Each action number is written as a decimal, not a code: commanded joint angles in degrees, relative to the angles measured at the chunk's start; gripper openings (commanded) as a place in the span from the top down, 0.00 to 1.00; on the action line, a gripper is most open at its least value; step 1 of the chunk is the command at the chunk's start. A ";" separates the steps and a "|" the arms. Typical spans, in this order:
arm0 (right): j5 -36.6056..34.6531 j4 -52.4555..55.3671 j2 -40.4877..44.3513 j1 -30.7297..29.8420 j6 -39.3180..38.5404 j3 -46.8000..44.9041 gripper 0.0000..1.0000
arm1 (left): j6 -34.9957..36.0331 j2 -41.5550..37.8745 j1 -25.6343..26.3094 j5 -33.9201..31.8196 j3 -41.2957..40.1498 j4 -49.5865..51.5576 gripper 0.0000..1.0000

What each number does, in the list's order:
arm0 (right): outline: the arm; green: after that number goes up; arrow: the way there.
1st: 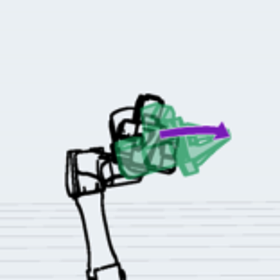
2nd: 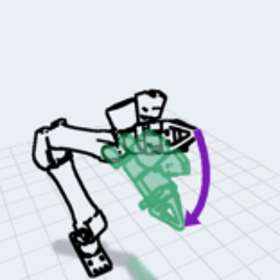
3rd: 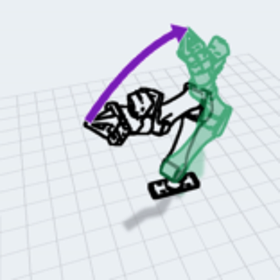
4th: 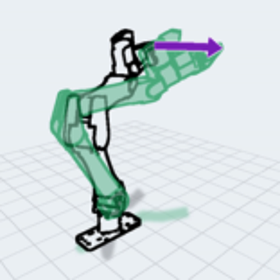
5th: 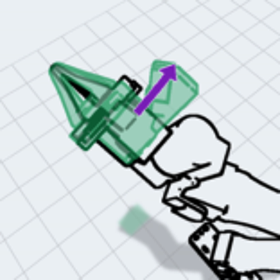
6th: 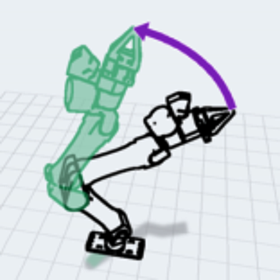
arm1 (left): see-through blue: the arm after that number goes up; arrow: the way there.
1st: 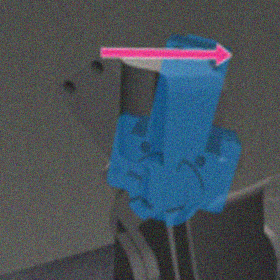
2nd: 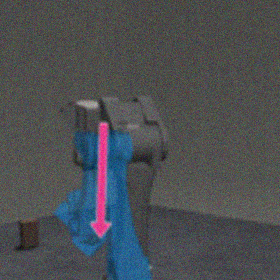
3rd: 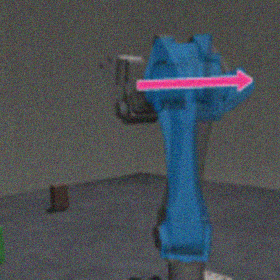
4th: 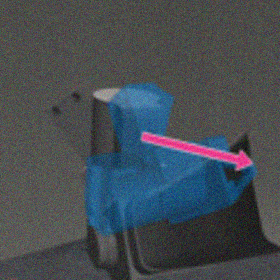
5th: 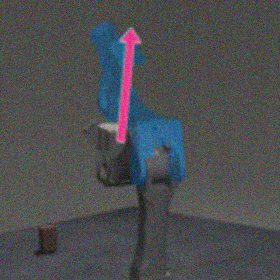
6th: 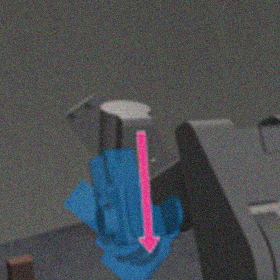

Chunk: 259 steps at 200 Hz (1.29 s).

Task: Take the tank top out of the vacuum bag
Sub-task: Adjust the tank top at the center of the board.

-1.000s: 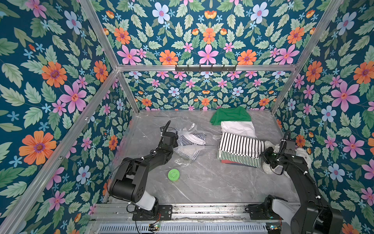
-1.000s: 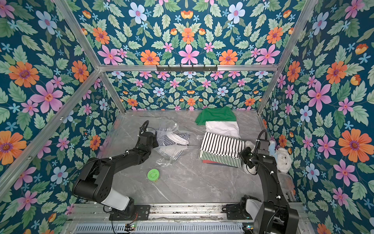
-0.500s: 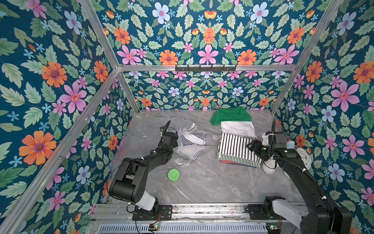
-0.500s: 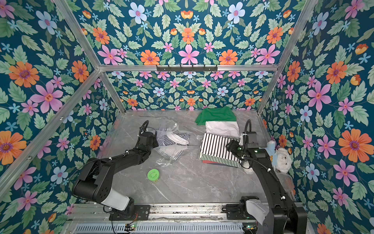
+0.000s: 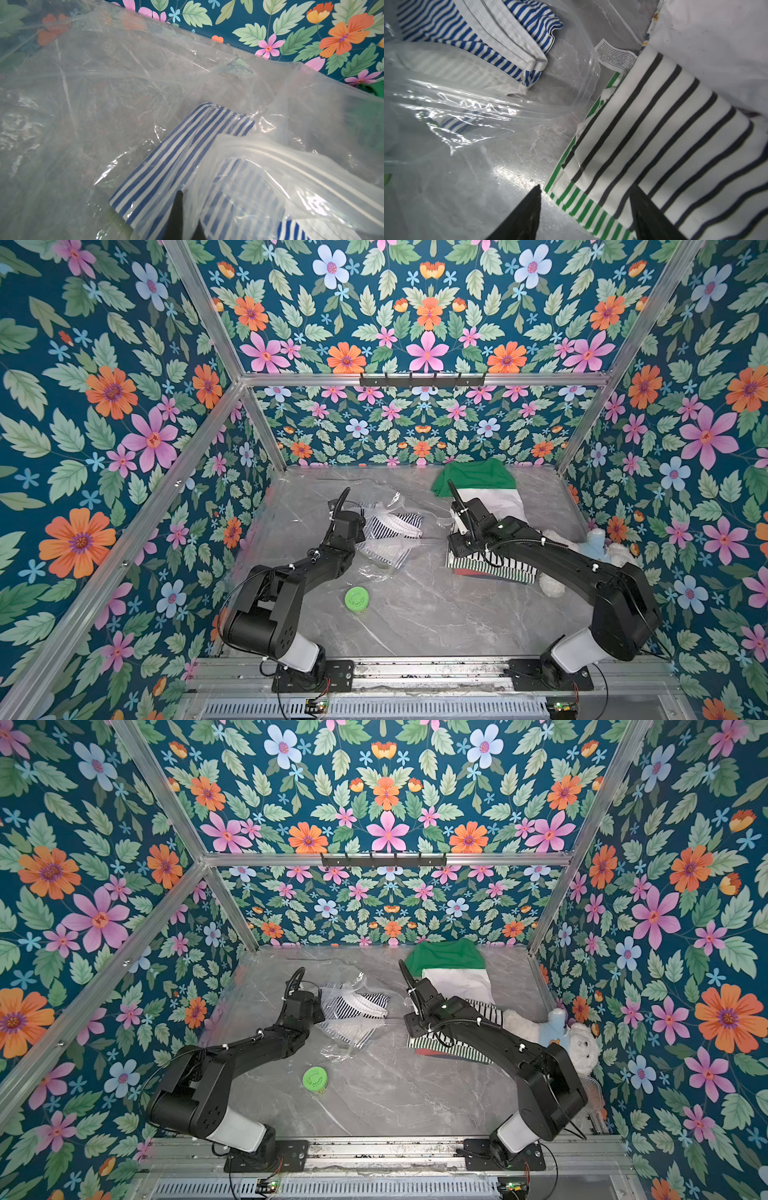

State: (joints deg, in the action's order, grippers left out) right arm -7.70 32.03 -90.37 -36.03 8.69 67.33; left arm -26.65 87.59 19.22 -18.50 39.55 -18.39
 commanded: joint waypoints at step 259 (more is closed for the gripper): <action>2.26 10.81 0.76 -3.93 -10.25 -1.89 1.00 | 0.64 -0.06 -0.07 -1.77 0.08 -0.86 1.00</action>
State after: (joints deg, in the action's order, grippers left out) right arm -9.15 39.72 -89.93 -39.62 -0.27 65.98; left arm -26.63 87.37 19.22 -19.35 39.35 -18.39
